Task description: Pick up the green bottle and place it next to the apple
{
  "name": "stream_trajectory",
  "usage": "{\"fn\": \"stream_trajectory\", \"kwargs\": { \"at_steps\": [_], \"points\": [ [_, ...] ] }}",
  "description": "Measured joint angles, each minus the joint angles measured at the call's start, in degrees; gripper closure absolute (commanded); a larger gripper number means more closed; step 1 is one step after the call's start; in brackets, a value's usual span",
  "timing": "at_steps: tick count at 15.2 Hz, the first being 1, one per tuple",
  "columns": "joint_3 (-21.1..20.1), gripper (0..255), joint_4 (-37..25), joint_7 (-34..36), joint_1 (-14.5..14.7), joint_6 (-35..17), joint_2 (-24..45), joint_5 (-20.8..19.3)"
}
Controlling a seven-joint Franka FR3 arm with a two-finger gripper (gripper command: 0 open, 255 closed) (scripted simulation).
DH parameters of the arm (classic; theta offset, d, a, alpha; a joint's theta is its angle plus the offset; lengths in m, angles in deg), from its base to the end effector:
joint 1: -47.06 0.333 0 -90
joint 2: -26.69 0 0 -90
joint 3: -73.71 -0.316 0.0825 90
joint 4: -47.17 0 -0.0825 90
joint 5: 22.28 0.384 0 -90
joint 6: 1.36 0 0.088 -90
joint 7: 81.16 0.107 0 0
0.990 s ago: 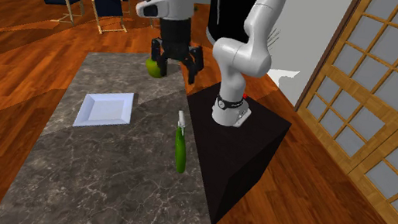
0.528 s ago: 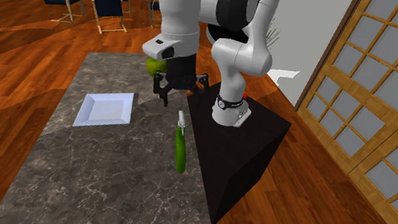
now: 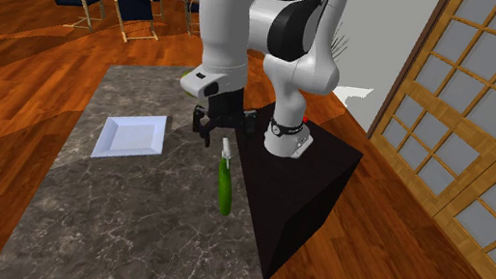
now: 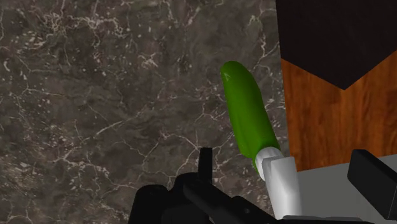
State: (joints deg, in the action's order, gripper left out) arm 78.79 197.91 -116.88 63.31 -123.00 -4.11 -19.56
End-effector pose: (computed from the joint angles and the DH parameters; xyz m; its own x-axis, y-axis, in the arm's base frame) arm 0.3667 0.0752 0.4216 0.6921 0.7182 0.0717 0.7217 -0.6900 -0.0548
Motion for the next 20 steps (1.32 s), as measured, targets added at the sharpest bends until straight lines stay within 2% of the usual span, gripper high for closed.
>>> {"fn": "stream_trajectory", "kwargs": {
  "at_steps": [5, 6, 16, 20],
  "points": [
    [0.1, 0, 0.1, -0.1, 0.0, -0.3, 0.2, 0.0],
    [0.1, 255, 0.1, -0.1, 0.0, -0.3, 0.2, 0.0],
    [0.0, 255, 0.1, -0.1, 0.0, -0.3, 0.2, 0.0],
    [-0.1, 255, -1.6, 0.2, -0.1, 2.3, -0.8, -0.1]
  ]
}}
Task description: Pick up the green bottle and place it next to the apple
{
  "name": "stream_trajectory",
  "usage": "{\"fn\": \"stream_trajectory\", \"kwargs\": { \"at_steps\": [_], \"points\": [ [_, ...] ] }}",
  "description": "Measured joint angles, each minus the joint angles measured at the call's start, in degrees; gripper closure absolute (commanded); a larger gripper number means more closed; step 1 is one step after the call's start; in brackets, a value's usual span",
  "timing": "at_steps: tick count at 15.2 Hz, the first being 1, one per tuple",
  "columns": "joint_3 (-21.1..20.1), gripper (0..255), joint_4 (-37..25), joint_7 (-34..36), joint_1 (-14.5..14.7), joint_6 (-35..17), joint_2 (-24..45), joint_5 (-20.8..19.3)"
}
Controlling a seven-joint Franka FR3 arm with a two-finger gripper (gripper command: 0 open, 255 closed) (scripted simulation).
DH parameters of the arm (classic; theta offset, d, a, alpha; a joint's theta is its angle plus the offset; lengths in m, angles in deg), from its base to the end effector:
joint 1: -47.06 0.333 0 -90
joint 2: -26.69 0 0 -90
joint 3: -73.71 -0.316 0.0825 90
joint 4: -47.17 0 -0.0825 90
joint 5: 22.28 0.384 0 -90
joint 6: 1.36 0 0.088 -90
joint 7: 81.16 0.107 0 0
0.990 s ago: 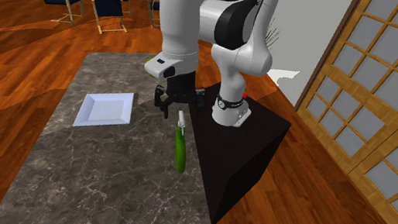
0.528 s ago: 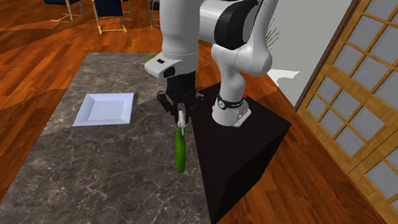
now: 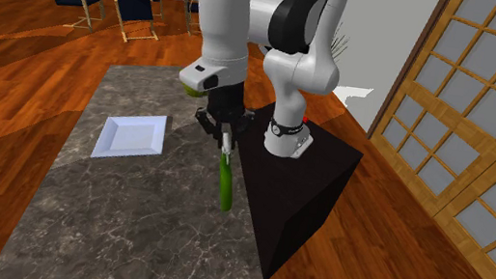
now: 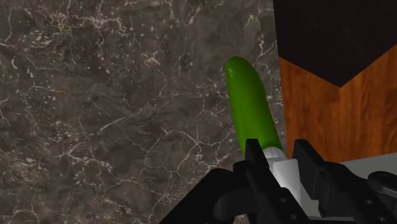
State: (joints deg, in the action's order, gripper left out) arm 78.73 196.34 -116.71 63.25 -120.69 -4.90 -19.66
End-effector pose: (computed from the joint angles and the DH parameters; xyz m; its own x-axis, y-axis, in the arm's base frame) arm 0.3672 0.0750 0.4359 0.6921 0.7182 0.0724 0.7217 -0.6901 -0.0543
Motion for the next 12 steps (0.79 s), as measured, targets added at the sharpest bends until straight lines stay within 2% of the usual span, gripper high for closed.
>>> {"fn": "stream_trajectory", "kwargs": {
  "at_steps": [12],
  "points": [
    [-0.4, 255, -7.7, 0.9, 0.0, 10.1, -2.4, -0.2]
  ]
}}
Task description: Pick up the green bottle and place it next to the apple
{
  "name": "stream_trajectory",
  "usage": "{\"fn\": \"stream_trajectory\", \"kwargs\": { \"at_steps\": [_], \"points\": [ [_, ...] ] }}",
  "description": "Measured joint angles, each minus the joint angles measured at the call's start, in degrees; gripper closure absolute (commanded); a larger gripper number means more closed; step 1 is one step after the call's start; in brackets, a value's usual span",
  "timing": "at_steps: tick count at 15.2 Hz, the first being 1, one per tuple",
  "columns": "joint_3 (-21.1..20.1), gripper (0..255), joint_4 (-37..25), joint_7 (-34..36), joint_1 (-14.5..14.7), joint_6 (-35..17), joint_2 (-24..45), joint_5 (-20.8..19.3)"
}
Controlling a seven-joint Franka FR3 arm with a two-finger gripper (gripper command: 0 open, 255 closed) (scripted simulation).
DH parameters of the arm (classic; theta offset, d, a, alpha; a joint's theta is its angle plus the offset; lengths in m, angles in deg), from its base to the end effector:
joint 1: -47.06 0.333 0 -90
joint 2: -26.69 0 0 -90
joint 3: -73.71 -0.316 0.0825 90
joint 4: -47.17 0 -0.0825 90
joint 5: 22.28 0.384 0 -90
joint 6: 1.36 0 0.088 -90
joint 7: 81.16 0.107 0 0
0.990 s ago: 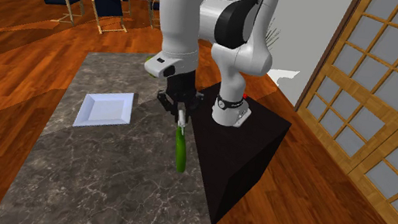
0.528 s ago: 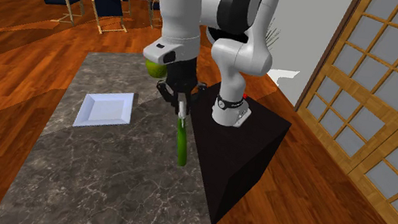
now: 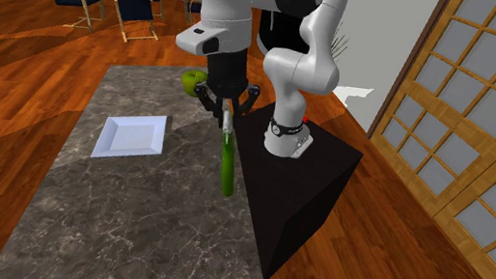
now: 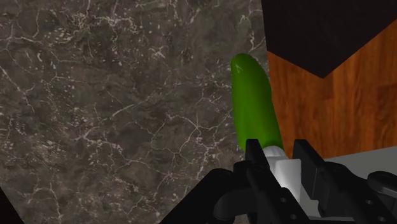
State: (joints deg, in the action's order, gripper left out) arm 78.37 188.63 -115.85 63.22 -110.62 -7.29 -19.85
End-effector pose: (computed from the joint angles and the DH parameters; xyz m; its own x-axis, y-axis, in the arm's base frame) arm 0.3668 0.0753 0.4997 0.6920 0.7182 0.0723 0.7218 -0.6900 -0.0542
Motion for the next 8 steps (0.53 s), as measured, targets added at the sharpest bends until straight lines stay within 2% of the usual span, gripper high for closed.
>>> {"fn": "stream_trajectory", "kwargs": {
  "at_steps": [8],
  "points": [
    [-0.1, 255, -5.9, 0.4, 0.1, 6.2, -0.3, 0.0]
  ]
}}
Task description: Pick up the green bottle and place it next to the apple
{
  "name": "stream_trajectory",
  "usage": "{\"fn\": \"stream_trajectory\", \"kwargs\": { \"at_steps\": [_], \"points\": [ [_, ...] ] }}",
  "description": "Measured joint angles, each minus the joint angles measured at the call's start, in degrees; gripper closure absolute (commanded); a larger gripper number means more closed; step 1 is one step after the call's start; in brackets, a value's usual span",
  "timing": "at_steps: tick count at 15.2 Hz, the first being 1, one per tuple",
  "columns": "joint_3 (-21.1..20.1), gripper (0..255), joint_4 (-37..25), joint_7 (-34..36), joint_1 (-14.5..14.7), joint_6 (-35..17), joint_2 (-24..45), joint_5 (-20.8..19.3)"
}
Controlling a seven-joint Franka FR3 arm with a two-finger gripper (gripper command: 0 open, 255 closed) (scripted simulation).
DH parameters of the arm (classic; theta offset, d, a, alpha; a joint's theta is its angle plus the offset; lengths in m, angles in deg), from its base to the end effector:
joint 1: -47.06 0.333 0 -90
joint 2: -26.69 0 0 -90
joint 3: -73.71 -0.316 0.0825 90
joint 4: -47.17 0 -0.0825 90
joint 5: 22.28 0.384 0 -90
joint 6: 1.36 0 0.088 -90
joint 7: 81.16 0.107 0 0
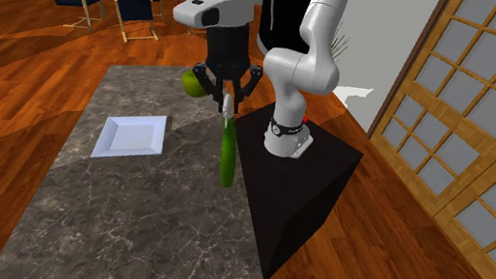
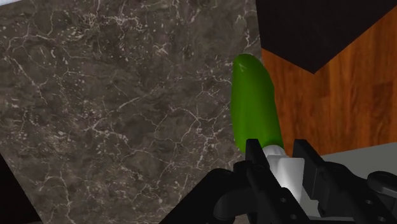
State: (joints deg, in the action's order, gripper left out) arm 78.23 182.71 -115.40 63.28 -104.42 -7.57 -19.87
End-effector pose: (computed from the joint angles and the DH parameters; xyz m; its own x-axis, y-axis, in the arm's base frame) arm 0.3670 0.0754 0.5417 0.6921 0.7182 0.0721 0.7217 -0.6900 -0.0544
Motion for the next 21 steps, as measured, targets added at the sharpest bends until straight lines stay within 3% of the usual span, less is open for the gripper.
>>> {"fn": "stream_trajectory", "kwargs": {
  "at_steps": [21],
  "points": [
    [-0.1, 255, -18.4, 0.9, 0.3, 15.6, 2.8, 0.2]
  ]
}}
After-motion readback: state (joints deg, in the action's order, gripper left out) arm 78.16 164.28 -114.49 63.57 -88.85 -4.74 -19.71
